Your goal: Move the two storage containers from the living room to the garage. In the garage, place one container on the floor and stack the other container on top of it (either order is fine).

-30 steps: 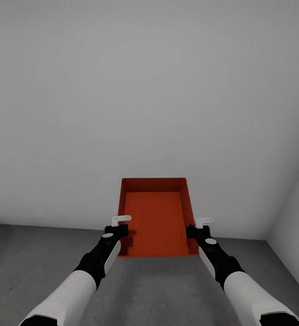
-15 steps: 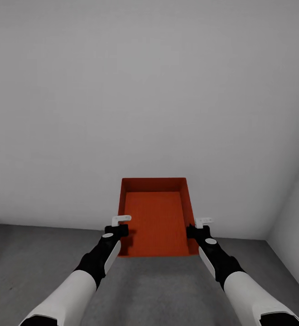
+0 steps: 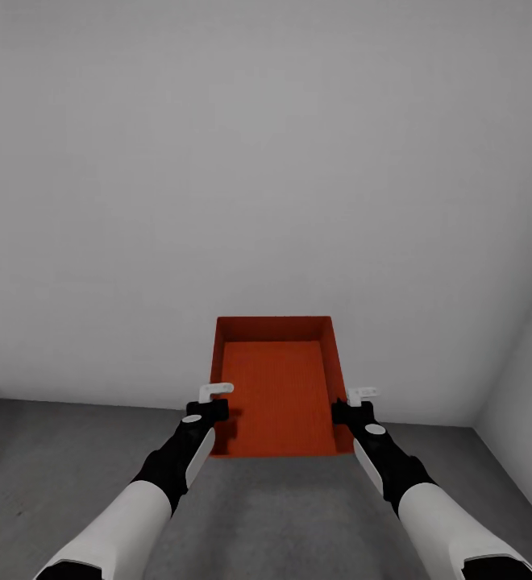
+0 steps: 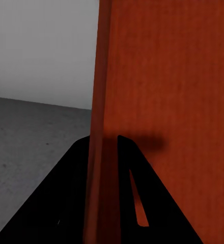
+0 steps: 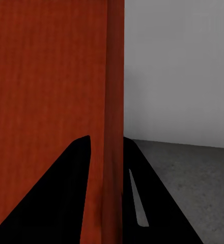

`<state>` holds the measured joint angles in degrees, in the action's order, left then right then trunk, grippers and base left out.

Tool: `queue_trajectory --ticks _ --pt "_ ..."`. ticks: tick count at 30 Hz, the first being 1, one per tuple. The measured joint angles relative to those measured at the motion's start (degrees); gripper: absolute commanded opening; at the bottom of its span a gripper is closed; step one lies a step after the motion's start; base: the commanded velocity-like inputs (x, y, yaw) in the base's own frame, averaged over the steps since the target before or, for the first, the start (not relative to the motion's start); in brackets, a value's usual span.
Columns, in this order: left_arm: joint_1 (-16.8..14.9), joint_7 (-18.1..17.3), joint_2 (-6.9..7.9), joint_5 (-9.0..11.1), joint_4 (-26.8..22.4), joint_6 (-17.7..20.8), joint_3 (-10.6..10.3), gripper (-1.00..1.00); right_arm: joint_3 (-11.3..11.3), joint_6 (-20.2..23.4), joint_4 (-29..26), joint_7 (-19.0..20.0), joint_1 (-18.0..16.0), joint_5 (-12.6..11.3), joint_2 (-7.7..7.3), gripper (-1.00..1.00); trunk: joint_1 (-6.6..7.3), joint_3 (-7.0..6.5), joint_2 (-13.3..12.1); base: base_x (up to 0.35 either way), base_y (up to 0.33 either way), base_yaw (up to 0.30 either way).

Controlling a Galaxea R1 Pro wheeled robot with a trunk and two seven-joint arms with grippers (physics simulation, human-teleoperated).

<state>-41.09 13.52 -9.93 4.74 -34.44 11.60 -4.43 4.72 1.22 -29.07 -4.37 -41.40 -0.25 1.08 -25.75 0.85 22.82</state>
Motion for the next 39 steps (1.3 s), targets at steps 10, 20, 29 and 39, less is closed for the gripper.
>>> queue_trajectory --ticks 10,20,29,39 --pt "0.01 -0.01 0.0 0.02 0.06 0.02 0.01 -1.0 0.01 0.08 0.0 0.0 0.02 0.0 0.0 -1.0 -2.19 1.75 3.97 0.0 0.0 0.0" --pt "0.01 -0.01 0.0 0.02 0.06 0.02 0.02 -1.0 0.01 0.08 0.01 0.0 0.02 0.0 0.0 -1.0 -4.39 3.56 7.99 0.0 0.0 0.0" --pt "0.01 -0.01 0.0 0.01 0.05 0.02 0.01 -1.0 0.01 0.06 0.01 0.0 0.02 0.0 0.0 -1.0 -6.37 5.18 11.62 0.0 0.0 0.0" --pt "0.01 -0.01 0.0 0.02 0.07 0.02 0.02 -1.0 0.02 0.08 0.01 -0.01 0.02 -0.01 0.0 -1.0 -8.57 6.99 15.64 0.0 0.0 0.0"
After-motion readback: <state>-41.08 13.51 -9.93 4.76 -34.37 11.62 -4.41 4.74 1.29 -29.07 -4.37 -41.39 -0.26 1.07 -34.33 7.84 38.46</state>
